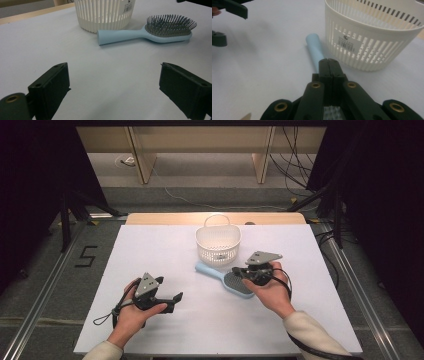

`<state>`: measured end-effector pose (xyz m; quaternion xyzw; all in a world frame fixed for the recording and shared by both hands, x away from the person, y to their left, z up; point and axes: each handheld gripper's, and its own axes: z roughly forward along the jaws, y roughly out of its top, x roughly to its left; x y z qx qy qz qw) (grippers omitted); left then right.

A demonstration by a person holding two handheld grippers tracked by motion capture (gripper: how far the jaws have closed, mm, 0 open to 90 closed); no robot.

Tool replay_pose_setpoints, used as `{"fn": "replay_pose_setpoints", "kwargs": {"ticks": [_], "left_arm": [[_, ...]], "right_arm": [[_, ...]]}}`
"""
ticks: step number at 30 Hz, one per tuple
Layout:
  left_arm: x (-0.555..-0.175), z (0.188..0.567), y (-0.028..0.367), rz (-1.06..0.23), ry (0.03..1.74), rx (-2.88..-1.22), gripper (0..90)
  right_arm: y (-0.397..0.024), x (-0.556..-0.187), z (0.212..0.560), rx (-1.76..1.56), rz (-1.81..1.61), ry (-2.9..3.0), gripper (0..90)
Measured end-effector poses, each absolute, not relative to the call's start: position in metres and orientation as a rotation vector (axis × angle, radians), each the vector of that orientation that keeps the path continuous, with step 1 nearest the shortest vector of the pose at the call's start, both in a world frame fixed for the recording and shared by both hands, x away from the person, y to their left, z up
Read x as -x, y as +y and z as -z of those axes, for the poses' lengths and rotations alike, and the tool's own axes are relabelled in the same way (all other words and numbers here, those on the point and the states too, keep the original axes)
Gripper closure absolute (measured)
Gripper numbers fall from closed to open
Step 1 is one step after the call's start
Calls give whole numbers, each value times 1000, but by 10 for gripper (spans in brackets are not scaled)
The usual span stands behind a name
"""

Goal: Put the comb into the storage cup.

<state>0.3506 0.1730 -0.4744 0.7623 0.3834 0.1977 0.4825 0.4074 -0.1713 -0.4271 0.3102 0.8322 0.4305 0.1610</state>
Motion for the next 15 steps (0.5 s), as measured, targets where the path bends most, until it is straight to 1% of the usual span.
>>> {"fn": "replay_pose_setpoints", "kwargs": {"ticks": [8,15], "left_arm": [[-351,475,173,-479,936,-1857,90],[-351,475,173,-477,934,-1857,91]], "right_arm": [[-137,-440,428,-967,-1053,2440,900],[-115,-457,430,-955,-896,2489,900]]}}
